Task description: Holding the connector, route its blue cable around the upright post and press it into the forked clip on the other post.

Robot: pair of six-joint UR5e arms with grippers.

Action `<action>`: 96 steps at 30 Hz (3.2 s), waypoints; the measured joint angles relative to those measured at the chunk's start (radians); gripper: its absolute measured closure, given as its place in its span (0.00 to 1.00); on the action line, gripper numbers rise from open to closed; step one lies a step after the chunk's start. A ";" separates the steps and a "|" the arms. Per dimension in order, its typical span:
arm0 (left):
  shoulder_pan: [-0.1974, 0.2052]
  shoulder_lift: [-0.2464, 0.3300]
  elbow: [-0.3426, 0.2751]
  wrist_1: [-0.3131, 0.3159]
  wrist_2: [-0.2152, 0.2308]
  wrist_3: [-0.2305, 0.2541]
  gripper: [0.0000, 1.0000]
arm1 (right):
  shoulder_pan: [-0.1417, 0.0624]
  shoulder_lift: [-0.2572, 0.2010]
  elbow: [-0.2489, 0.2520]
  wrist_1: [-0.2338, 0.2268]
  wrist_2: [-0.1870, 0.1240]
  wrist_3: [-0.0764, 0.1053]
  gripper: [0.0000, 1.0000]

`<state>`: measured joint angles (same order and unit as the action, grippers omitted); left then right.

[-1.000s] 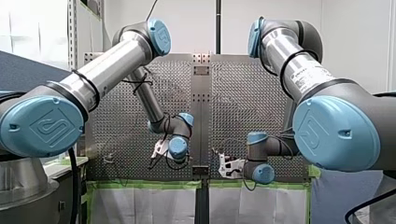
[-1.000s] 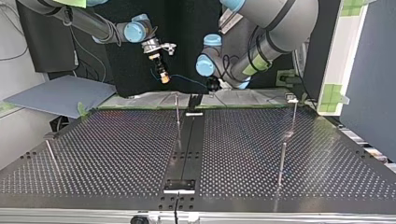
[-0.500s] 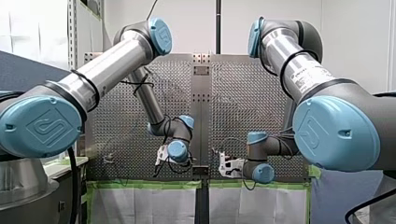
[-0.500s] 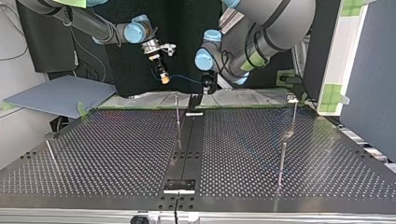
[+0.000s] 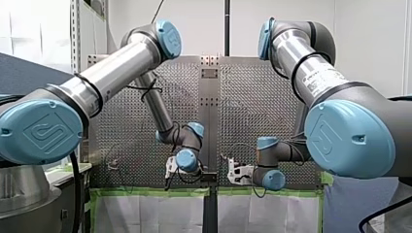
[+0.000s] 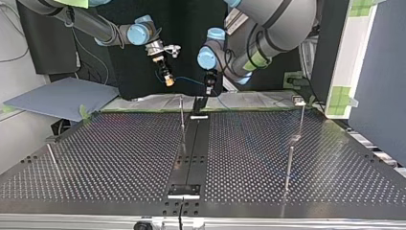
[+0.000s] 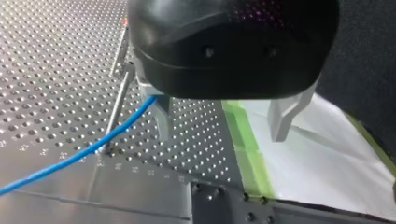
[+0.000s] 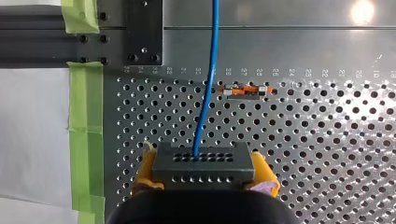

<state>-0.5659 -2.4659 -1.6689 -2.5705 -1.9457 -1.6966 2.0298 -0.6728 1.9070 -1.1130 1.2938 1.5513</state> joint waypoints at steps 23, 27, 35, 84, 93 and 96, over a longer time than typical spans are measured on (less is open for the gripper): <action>-0.011 -0.028 0.002 0.174 -0.063 -0.171 0.00 | -0.036 0.000 -0.023 0.028 0.000 0.001 1.00; -0.012 -0.028 0.002 0.197 -0.090 -0.164 0.00 | -0.039 0.000 -0.029 0.041 -0.001 -0.001 1.00; -0.013 -0.028 0.002 0.232 -0.095 -0.111 0.93 | -0.041 0.000 -0.047 0.080 0.002 -0.014 1.00; -0.055 -0.028 0.007 0.284 -0.111 0.060 1.00 | -0.107 0.001 -0.108 0.125 0.007 -0.013 1.00; -0.054 -0.028 0.014 0.275 -0.104 0.061 1.00 | -0.119 0.001 -0.115 0.128 0.006 -0.010 1.00; -0.054 -0.028 0.025 0.262 -0.104 0.062 1.00 | -0.122 0.001 -0.117 0.129 0.006 -0.010 1.00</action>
<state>-0.6199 -2.4941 -1.6439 -2.3086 -2.0497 -1.6348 1.9075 -0.6714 1.7901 -0.9839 1.2999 1.5414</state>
